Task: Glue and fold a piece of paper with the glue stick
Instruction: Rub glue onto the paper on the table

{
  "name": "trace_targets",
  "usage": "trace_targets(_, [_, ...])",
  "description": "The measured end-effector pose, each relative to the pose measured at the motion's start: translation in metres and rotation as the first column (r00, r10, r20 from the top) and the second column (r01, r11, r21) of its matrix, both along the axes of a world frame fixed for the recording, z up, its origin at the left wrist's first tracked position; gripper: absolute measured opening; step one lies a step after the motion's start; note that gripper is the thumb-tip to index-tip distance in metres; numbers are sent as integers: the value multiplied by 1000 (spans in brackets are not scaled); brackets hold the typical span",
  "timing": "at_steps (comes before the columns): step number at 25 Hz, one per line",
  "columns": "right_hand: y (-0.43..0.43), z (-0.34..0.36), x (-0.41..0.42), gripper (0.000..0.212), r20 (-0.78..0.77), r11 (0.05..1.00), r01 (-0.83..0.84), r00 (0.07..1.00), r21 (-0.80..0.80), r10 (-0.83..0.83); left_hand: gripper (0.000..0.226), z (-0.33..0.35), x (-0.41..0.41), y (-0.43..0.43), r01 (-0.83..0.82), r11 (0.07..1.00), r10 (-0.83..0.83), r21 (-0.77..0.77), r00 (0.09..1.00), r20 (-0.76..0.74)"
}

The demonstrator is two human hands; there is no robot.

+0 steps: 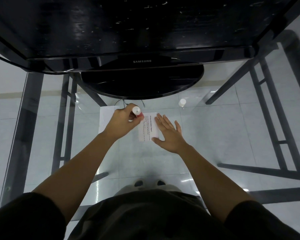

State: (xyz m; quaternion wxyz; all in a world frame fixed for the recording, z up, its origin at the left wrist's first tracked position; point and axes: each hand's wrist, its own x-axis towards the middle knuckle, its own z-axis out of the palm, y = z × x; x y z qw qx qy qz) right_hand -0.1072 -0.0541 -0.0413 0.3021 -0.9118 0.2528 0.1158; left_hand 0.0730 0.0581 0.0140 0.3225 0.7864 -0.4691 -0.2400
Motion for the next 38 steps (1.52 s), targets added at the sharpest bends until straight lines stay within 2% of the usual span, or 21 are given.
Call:
trace_targets(2, [0,-1,0,79,16,1000,7,1000,6,-7,24,-2,-9,1,123,992,-121,18,989,-84])
trace_targets(4, [0,-2,0,79,20,1000,11,1000,10,-12,23,-4,-11,-1,143,989,-138,39,985,-98])
trace_targets(7, [1,-4,0,79,23,1000,23,999,12,-23,24,-4,0,-7,-76,997,76,6,997,-11])
trace_targets(9, [1,-4,-1,79,36,1000,27,999,8,-28,26,-6,-2,-7,-122,992,122,-12,992,20])
trace_targets(13, [1,-4,-1,77,83,998,56,995,26,-58,28,-12,-14,-8,67,996,-65,58,997,-38])
trace_targets(18, [2,-3,-1,71,124,994,97,987,50,-102,29,-5,-2,-16,-177,984,177,12,984,34])
trace_targets(19, [2,-3,-1,69,130,993,105,985,52,-111,28,-5,-3,-16,-159,987,159,17,987,6])
trace_targets(22, [2,-4,-1,69,139,992,115,983,48,-120,26,-7,-10,-17,33,998,-30,62,998,-50])
trace_targets(23, [2,-5,-1,70,143,992,119,982,50,-125,25,-7,-10,-19,44,997,-42,66,998,-38])
trace_targets(26, [1,-6,-1,74,140,990,130,981,55,-137,22,-2,-3,-26,-87,996,87,3,996,-4])
trace_targets(27, [1,-6,-1,76,135,990,132,981,51,-138,23,-2,-3,-27,-86,996,86,6,996,-10])
trace_targets(30, [1,-8,0,80,121,990,131,983,44,-136,25,-3,-8,-29,77,990,-73,116,997,-40])
trace_targets(34, [2,-7,1,82,115,990,134,984,45,-138,24,2,-6,-36,-5,996,5,84,1000,-1])
trace_targets(38, [3,-7,1,82,111,990,137,984,41,-141,29,1,-10,-38,67,987,-67,147,998,-5])
